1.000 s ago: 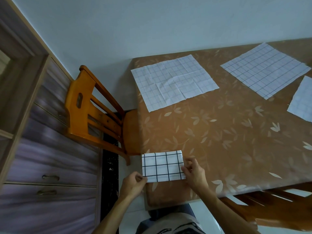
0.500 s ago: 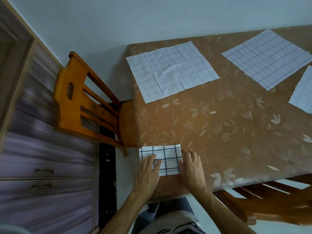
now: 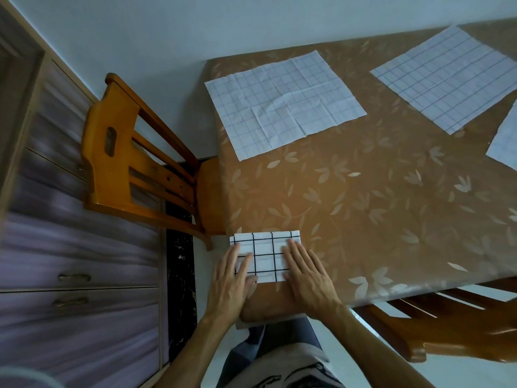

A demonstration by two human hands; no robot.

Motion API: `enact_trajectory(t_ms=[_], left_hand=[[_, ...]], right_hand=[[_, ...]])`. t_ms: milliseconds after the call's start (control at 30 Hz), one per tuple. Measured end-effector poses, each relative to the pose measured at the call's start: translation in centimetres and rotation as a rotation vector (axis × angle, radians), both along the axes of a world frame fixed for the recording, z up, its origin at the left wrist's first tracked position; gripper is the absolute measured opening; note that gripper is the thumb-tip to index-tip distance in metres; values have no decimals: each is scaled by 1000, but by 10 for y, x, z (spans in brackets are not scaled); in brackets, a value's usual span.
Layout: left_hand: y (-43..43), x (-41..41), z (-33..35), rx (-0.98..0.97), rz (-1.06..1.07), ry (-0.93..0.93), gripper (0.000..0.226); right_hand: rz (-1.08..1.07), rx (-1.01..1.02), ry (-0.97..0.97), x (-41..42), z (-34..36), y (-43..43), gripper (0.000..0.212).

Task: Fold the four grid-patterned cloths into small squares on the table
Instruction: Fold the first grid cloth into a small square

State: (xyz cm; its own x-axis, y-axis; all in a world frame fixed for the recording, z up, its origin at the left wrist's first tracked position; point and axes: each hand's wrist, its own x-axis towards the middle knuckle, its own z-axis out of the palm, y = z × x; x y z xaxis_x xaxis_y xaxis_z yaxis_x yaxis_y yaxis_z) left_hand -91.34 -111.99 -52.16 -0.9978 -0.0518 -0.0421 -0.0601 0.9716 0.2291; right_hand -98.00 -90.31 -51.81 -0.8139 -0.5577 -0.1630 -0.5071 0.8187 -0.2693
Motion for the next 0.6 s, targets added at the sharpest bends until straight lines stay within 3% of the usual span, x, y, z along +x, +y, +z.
enact_trajectory(t_ms=[167, 233, 433, 600], left_hand=[[-5, 6, 6, 352, 362, -206, 91], [-4, 5, 13, 467, 466, -222, 94], [-6, 6, 22, 564, 654, -66, 34], [-8, 1, 26, 652, 707, -108, 23]], right_hand=[[13, -43, -65, -2, 11, 10, 62], [-40, -109, -102, -4, 20, 9, 61], [-389, -239, -157, 2, 34, 7, 37], [-618, -317, -450, 7, 46, -8, 40]])
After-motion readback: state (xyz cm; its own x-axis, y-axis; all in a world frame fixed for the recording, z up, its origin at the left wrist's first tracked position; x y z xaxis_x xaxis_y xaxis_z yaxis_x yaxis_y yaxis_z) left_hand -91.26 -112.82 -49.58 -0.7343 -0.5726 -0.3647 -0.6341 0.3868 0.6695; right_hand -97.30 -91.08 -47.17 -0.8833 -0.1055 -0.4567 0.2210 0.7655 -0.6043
